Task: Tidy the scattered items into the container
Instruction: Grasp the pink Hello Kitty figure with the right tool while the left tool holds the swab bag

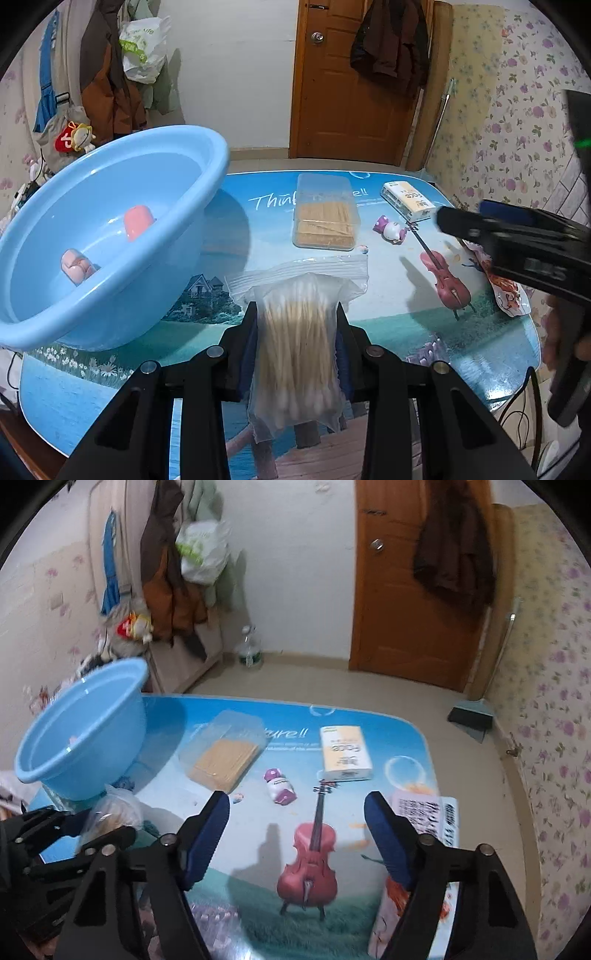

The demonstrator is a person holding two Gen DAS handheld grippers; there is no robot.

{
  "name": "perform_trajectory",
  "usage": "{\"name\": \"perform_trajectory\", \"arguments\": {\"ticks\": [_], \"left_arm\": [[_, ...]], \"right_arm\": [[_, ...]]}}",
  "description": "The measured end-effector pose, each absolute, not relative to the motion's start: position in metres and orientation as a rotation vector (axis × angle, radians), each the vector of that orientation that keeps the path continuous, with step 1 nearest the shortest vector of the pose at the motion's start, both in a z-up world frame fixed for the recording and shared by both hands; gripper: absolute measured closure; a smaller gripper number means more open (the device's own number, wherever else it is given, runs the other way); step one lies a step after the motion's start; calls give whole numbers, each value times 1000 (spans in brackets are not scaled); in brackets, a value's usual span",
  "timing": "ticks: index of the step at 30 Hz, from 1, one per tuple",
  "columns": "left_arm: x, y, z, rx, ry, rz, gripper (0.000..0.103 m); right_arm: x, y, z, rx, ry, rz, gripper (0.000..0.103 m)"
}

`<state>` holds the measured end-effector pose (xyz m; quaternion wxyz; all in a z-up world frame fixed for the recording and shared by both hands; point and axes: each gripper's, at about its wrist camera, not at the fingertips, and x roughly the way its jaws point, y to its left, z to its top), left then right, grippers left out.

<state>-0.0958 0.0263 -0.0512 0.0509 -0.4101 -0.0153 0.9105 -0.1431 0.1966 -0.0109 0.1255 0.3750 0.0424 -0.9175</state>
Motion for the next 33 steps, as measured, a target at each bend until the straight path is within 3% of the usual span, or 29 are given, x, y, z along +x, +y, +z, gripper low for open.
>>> {"name": "perform_trajectory", "arguments": {"ticks": [4, 13, 26, 29, 33], "left_arm": [[-96, 22, -52, -1250, -65, 2765, 69], [-94, 18, -52, -1254, -88, 2740, 69], [-92, 14, -57, -1280, -112, 2707, 69], [-91, 14, -54, -1274, -111, 2708, 69], [-90, 12, -52, -1268, -111, 2713, 69]], "right_arm": [[-167, 180, -29, 1184, 188, -2586, 46], [-201, 157, -53, 1270, 301, -2527, 47], [-221, 145, -72, 1322, 326, -2459, 68], [-222, 145, -73, 1320, 312, -2445, 79], [-220, 144, -73, 1314, 321, -2448, 79]]}}
